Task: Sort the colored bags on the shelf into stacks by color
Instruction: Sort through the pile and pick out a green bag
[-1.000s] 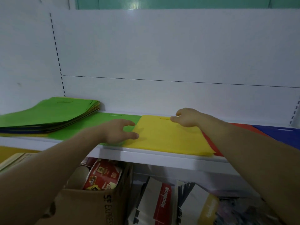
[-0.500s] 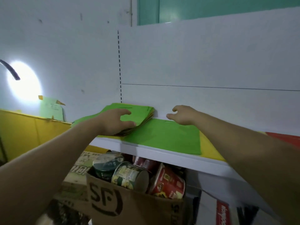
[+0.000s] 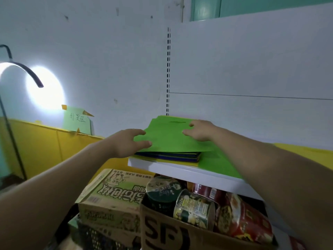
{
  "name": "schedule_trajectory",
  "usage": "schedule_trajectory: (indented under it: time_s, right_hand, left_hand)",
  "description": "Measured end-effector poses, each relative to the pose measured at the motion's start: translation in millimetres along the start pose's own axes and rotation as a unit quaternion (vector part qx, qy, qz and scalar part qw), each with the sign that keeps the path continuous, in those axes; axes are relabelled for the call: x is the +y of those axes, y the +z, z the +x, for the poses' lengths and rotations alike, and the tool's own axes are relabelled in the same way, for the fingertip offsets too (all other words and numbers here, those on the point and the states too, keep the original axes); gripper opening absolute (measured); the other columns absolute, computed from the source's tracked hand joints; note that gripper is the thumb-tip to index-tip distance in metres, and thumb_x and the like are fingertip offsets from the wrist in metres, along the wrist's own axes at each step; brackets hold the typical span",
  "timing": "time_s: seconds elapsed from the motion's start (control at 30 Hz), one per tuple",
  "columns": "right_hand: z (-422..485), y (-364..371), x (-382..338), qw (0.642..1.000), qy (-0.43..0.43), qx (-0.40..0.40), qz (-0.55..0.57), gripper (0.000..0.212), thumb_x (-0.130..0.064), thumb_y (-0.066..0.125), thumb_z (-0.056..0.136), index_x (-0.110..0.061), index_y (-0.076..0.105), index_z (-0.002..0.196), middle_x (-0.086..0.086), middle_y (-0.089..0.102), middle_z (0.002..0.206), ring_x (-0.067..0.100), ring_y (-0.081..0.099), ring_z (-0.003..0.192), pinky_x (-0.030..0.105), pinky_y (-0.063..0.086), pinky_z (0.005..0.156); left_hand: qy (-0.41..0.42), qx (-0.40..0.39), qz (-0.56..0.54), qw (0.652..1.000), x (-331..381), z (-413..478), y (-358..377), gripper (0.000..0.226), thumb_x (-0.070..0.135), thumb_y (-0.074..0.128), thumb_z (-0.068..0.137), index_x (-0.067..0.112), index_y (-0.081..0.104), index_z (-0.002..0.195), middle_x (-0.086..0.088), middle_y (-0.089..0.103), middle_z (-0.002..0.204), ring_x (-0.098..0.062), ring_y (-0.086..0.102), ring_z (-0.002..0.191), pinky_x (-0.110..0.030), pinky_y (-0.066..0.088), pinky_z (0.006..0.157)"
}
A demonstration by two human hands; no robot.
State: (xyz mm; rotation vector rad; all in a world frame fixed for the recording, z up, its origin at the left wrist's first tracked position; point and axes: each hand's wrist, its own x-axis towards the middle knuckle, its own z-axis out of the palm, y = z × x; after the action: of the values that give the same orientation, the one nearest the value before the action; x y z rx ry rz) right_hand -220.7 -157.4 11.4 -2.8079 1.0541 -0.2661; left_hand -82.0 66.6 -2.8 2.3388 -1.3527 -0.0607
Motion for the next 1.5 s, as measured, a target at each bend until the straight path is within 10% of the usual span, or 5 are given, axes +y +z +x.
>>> schedule_trajectory:
  time_s: [0.63,0.83,1.03,1.5]
  right_hand:
    - [86,17,37,0.978,0.187,0.039,-0.08,0.098,-0.067,0.061,0.076,-0.007,0.026,0.145,0.014,0.045,0.141,0.033,0.046,0.127,0.037,0.042,0.097]
    - [70,10,34,0.96,0.188,0.199,0.057,0.067,-0.002,0.054,0.083,0.0,0.021,0.142,0.021,0.055,0.12,0.038,0.054,0.111,0.038,0.045,0.086]
    - [53,3,30,0.94,0.165,0.278,0.106,0.02,-0.009,0.053,0.086,-0.006,0.065,0.103,0.015,0.065,0.109,0.034,0.059,0.102,0.036,0.048,0.084]
    - [34,-37,5,0.823,0.104,0.395,0.395,0.013,-0.019,0.044,0.098,-0.012,0.053,0.106,0.005,0.055,0.1,0.021,0.052,0.086,0.027,0.04,0.071]
  left_hand:
    - [-0.004,-0.116,0.047,0.992,-29,90,18,0.078,0.066,0.047,0.083,0.025,0.029,0.147,-0.003,0.029,0.153,-0.023,0.032,0.137,-0.035,0.025,0.11]
    - [0.045,-0.107,0.068,0.991,-32,91,20,0.08,0.066,0.042,0.085,0.016,0.03,0.146,-0.005,0.029,0.153,-0.022,0.032,0.137,-0.033,0.026,0.11]
    - [0.063,-0.099,0.079,0.99,-31,91,18,0.081,0.066,0.042,0.086,0.011,0.033,0.144,-0.009,0.035,0.15,-0.025,0.037,0.133,-0.032,0.031,0.107]
    - [0.051,-0.041,-0.074,0.995,-35,92,1,0.079,0.047,0.059,0.087,0.012,0.021,0.148,-0.011,0.036,0.148,-0.027,0.043,0.127,-0.031,0.036,0.099]
